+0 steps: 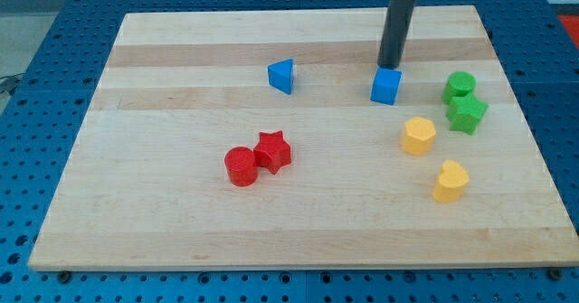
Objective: Move the blue cube slightly to the top right of the board
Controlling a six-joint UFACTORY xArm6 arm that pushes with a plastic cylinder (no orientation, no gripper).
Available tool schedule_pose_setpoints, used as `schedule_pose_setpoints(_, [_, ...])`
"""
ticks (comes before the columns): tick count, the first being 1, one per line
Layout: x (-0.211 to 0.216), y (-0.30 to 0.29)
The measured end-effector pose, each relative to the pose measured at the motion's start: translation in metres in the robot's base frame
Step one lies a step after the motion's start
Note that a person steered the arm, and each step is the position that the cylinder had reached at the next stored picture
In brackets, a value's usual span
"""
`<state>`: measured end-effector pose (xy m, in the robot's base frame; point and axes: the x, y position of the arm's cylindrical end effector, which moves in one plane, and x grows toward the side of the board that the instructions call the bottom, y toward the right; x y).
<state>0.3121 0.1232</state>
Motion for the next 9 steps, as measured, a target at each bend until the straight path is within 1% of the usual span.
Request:
schedule_pose_setpoints(1, [0.0, -0.039])
schedule_pose_setpoints(2, [0.055, -0.063])
schedule_pose_setpoints(3, [0.08, -0.021])
schedule_pose_setpoints(4, [0.082, 0.025])
schedule_pose_setpoints(6, [0.085, 0.029])
schedule_pose_setpoints(7, [0.038, 0.046])
schedule_pose_setpoints(9, [0.026, 0.047])
